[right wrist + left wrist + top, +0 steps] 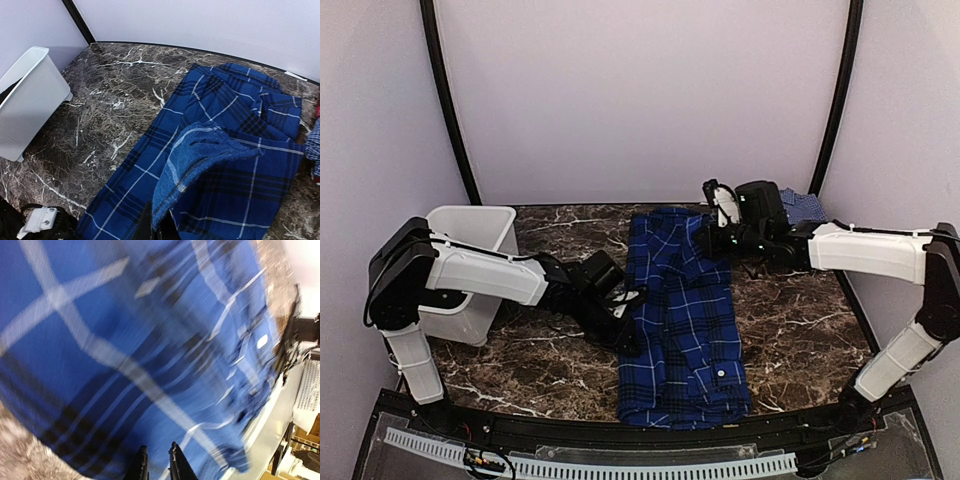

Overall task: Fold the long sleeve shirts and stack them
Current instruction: Smooth out the rectangle-folded shirt at the center of the board.

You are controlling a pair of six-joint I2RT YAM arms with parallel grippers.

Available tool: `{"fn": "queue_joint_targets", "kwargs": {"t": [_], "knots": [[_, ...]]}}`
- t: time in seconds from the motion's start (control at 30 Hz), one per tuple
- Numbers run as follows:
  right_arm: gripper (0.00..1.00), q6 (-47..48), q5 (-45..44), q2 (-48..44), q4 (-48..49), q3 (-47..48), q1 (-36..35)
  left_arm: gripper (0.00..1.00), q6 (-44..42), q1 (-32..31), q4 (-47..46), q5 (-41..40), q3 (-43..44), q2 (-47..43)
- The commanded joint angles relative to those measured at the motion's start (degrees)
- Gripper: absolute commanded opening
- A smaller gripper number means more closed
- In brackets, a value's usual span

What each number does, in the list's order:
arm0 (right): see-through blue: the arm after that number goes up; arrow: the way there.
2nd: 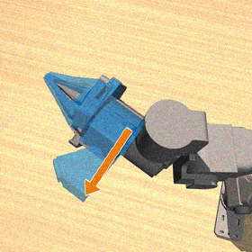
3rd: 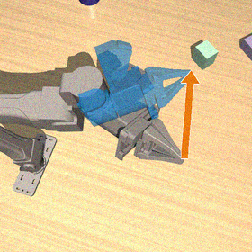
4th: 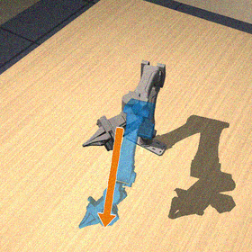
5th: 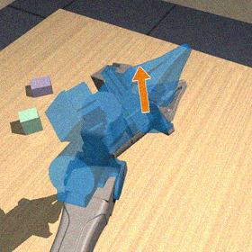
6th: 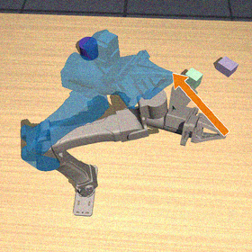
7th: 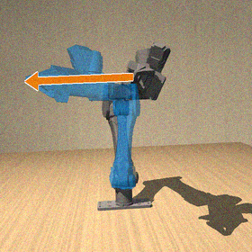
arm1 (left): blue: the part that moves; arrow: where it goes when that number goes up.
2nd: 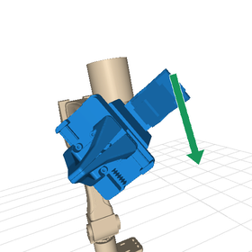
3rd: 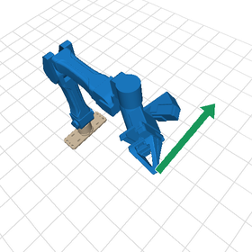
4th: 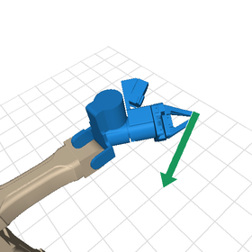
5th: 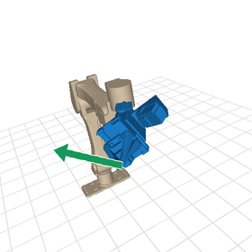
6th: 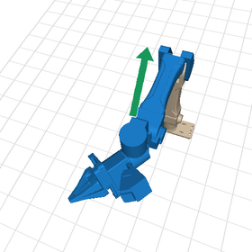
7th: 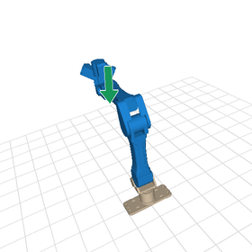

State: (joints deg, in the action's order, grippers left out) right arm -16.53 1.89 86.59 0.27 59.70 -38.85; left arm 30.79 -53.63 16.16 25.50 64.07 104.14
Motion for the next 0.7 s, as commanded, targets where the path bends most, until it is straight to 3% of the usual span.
{"fn": "queue_joint_targets", "kwargs": {"t": [0.0, 0.17, 0.53, 0.67], "knots": [[0.00, -2.71, 3.21, 3.86, 5.23, 3.34, -2.34, 0.14, 1.32, -0.47, -2.92, 4.51, -6.26, -3.13], [0.00, -4.11, 4.86, 9.14, 7.43, 5.13, -3.61, 0.15, 0.36, -1.96, -3.44, 8.69, -9.61, -3.72], [0.00, -6.43, 5.74, 17.92, 9.89, 5.48, -4.28, 0.20, -3.13, -2.80, 2.84, 9.22, -11.27, -7.77], [0.00, -7.19, 5.43, 19.19, 9.99, 5.63, -4.26, 0.20, -3.88, -6.27, 3.10, 10.64, -11.41, -6.53]]}}
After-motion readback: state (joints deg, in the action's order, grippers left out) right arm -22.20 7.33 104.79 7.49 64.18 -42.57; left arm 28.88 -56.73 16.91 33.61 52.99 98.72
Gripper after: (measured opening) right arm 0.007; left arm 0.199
